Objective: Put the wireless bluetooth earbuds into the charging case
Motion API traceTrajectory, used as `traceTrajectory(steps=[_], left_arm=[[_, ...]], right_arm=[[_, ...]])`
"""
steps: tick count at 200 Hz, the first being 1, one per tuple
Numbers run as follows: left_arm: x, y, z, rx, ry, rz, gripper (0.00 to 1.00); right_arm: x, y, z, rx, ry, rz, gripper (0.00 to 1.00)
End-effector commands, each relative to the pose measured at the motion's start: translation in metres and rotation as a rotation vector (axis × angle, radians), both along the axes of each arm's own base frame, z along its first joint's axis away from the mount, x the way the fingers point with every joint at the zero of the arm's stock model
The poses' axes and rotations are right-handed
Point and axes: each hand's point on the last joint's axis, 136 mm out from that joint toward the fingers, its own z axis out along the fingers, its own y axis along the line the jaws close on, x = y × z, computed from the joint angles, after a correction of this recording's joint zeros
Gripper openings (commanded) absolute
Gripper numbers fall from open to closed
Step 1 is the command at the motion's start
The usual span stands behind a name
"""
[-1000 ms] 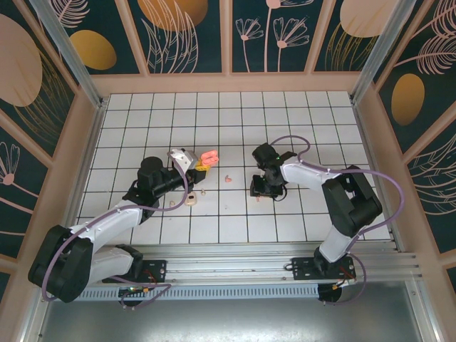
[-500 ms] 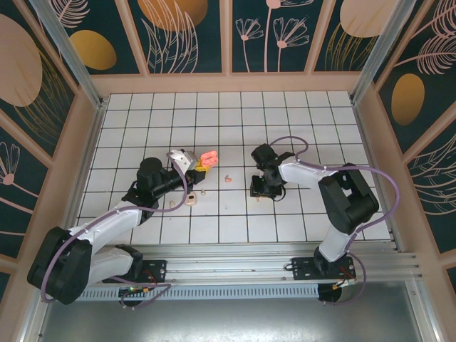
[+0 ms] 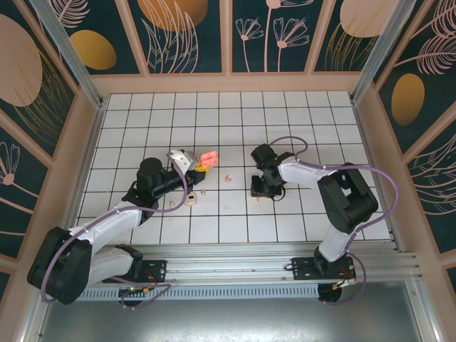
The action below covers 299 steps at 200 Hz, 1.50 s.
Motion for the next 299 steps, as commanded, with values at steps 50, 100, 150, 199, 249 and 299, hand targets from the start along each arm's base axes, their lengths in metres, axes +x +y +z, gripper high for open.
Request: traceTrajectory(steps=[50, 100, 150, 199, 249, 299], left_arm=[[-0.005, -0.002, 0.007, -0.032, -0.053, -0.02, 0.11], [-0.02, -0.011, 0.02, -0.121, -0.141, -0.121, 0.11], [-0.025, -0.015, 0.027, -0.142, -0.212, -0.163, 0.1], [-0.025, -0.016, 0.033, -0.172, -0.237, -0.175, 0.08], [-0.025, -0.016, 0.036, -0.175, -0.241, -0.172, 0.08], [-0.026, -0.017, 0.04, -0.183, -0.244, -0.176, 0.08]], right_arm=[[0.031, 0.015, 0.053, 0.145, -0.251, -0.047, 0.26], [0.054, 0.049, 0.158, 0.479, -0.619, -0.01, 0.23], [0.033, 0.075, 0.247, 0.68, -0.957, 0.155, 0.24], [0.007, 0.09, 0.275, 0.842, -1.08, 0.271, 0.23], [-0.001, 0.1, 0.278, 0.896, -1.087, 0.318, 0.23], [-0.005, 0.111, 0.277, 0.914, -1.074, 0.37, 0.23]])
